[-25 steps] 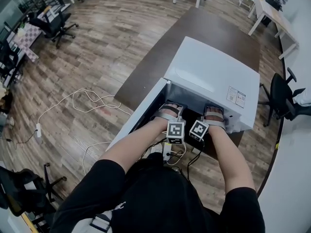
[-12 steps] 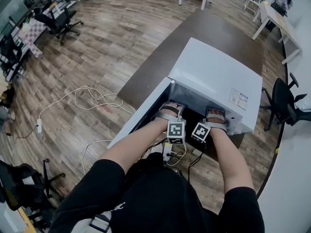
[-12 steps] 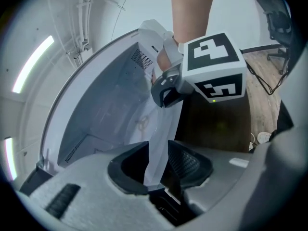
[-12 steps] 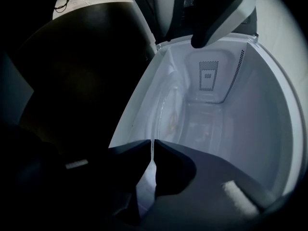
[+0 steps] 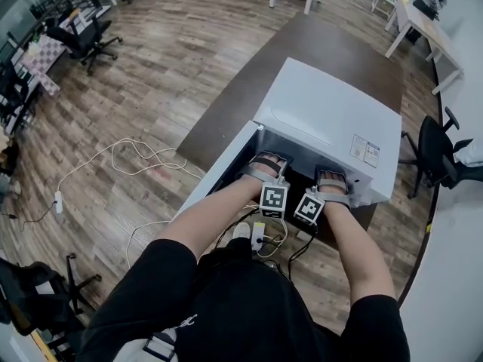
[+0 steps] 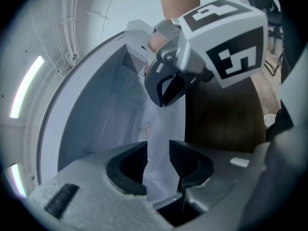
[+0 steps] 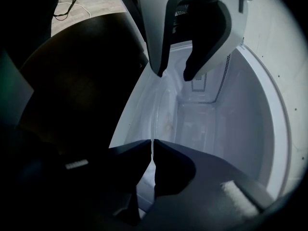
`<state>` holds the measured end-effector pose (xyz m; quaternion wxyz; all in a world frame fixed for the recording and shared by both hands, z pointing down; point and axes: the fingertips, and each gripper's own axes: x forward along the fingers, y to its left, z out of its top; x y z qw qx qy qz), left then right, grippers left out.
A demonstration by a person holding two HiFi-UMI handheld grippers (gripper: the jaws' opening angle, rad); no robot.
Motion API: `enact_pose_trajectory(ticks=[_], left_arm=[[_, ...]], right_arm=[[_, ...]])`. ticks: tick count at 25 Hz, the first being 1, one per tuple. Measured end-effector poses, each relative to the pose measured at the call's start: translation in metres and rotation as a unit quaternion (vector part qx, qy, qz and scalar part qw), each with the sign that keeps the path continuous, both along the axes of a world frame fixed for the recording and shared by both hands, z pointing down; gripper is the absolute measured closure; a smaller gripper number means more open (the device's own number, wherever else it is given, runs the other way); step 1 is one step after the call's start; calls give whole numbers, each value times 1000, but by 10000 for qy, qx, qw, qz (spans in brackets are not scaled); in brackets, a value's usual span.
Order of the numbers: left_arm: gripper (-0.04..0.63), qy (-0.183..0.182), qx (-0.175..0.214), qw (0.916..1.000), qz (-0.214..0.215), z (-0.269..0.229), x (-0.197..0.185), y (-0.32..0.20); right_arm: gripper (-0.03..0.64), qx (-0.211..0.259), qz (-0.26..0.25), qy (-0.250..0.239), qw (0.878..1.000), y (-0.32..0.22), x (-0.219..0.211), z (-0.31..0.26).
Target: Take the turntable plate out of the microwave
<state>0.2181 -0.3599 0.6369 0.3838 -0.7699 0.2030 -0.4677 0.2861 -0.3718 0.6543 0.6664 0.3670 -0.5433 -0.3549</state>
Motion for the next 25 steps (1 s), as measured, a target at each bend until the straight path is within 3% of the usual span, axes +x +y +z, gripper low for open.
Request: enact_pose_trajectory(ticks=[8,16,20,23,25], left_arm=[[443,-362,122,9989,263,20,10,-15],[449,-225,344,9991,100,25,10,-37],[454,-365,320,9987,173,32,13,-43],[522,-336,639,9966,388,25,20,-43],[529,-321,915,9943,450,16,21,-44]], right_arm=[[592,-131,85,-233,9996,2,0,-4],[593,-144,-81,-449,9989,2,-13,-12],[594,-177,-54,-451,9988,1,-12,-12],[592,-147,-23,-454,9989,1,-11,-15],[593,-145,14,-448,9989,1,-10,-14]])
